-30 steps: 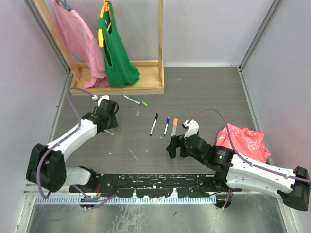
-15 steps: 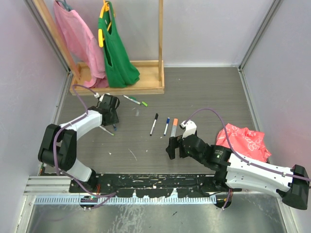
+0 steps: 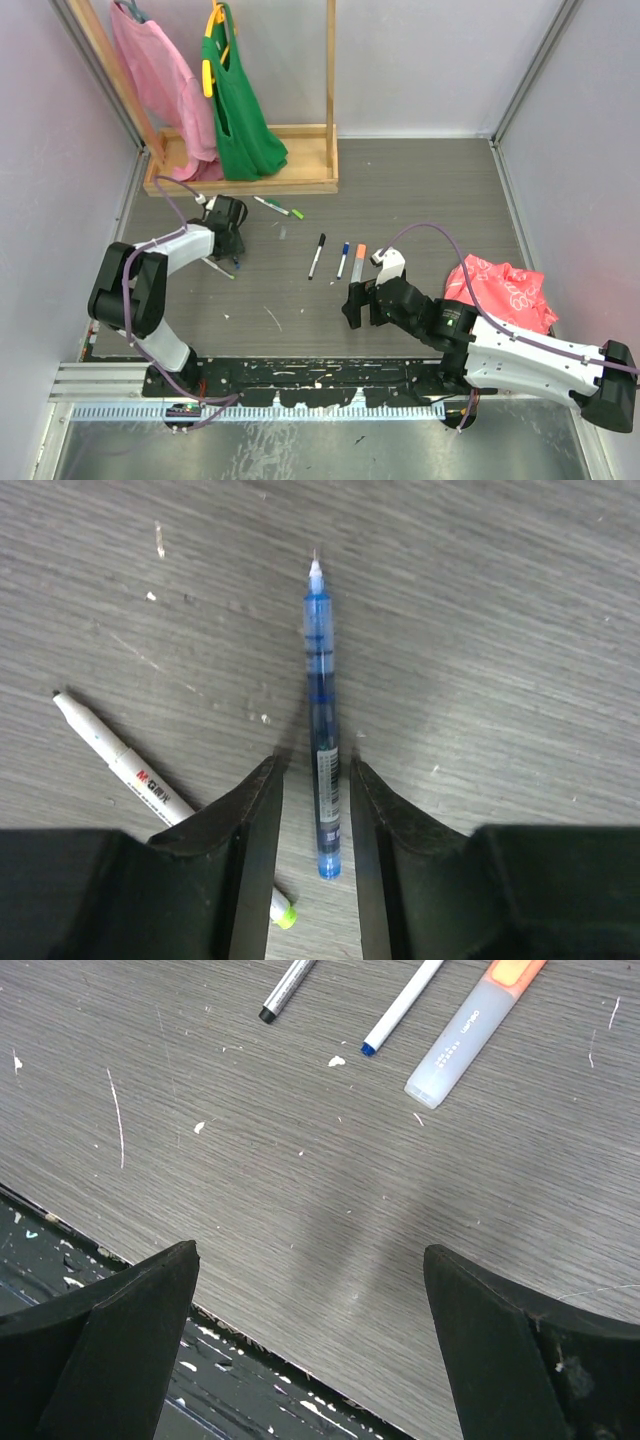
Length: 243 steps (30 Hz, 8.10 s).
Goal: Insert the pens into the pen caps
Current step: Pick up the pen from the center of the board, then pick up the pen cap from the center of the board.
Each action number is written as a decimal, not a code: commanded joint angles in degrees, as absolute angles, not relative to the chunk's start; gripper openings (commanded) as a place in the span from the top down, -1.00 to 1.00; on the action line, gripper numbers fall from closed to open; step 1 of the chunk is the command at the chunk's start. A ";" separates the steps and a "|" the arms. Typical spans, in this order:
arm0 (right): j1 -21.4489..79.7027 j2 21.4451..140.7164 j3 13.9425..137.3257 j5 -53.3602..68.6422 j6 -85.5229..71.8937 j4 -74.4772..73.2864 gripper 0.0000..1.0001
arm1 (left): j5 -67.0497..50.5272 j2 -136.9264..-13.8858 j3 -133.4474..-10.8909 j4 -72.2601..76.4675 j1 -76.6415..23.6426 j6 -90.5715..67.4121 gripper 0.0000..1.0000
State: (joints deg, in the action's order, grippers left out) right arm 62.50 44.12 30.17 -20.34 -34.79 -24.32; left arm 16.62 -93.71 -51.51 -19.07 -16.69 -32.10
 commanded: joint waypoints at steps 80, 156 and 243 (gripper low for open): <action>68.55 74.37 50.80 -25.05 -53.36 26.42 -0.41 | -38.94 -36.21 -45.35 -34.02 -16.17 -19.27 0.86; 65.30 80.37 50.22 -10.50 -58.74 36.41 0.98 | -42.30 -36.56 -43.98 -31.92 -16.25 -20.21 0.87; 47.80 135.15 113.32 -18.61 -33.00 -29.16 0.07 | -22.90 -32.37 -47.01 -40.69 -16.24 -15.69 1.00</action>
